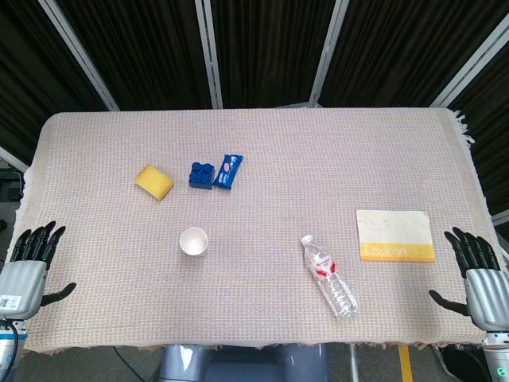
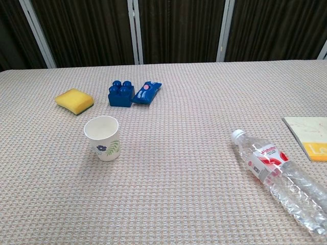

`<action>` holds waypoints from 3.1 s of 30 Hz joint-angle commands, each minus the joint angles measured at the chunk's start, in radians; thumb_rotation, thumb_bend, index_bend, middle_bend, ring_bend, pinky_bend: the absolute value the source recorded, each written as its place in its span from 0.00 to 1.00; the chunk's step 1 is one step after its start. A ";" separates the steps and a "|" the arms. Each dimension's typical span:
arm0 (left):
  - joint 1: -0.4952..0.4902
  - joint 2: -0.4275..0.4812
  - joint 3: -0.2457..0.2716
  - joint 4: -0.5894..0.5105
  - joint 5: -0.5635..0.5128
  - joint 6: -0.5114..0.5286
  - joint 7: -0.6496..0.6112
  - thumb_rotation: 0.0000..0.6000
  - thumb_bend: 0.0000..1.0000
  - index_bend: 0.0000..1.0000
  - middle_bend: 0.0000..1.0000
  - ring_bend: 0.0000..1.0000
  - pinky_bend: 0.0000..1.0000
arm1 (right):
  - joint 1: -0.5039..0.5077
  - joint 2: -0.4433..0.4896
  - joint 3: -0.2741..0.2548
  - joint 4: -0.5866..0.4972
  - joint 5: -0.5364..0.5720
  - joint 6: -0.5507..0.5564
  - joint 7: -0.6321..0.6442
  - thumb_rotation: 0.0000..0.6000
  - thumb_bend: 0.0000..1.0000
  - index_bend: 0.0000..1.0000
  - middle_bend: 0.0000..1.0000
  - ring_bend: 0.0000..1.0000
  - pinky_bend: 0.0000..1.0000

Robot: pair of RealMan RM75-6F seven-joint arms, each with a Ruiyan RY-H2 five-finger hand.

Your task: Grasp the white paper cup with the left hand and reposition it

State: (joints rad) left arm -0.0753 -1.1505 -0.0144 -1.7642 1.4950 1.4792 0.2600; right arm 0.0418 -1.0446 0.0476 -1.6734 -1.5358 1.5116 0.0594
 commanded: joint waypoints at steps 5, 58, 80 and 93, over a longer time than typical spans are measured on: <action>0.001 0.000 0.004 0.001 -0.001 -0.003 0.003 1.00 0.08 0.00 0.00 0.00 0.00 | -0.002 0.003 -0.001 0.000 -0.002 0.003 0.004 1.00 0.05 0.00 0.00 0.00 0.00; -0.668 -0.383 -0.194 -0.052 -0.827 -0.392 0.673 1.00 0.08 0.27 0.00 0.00 0.00 | -0.011 0.034 0.012 -0.006 0.025 0.004 0.067 1.00 0.05 0.00 0.00 0.00 0.00; -0.638 -0.366 -0.185 -0.089 -0.763 -0.372 0.419 1.00 0.19 0.42 0.00 0.00 0.00 | -0.010 0.028 0.007 -0.008 0.018 0.000 0.053 1.00 0.05 0.00 0.00 0.00 0.00; -0.573 -0.366 -0.129 0.019 -0.721 -0.473 0.161 1.00 0.19 0.41 0.00 0.00 0.00 | -0.010 0.027 0.008 -0.008 0.020 -0.002 0.050 1.00 0.05 0.00 0.00 0.00 0.00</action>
State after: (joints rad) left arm -0.6537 -1.5263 -0.1509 -1.7551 0.7746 1.0131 0.4254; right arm 0.0317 -1.0177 0.0551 -1.6812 -1.5156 1.5094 0.1094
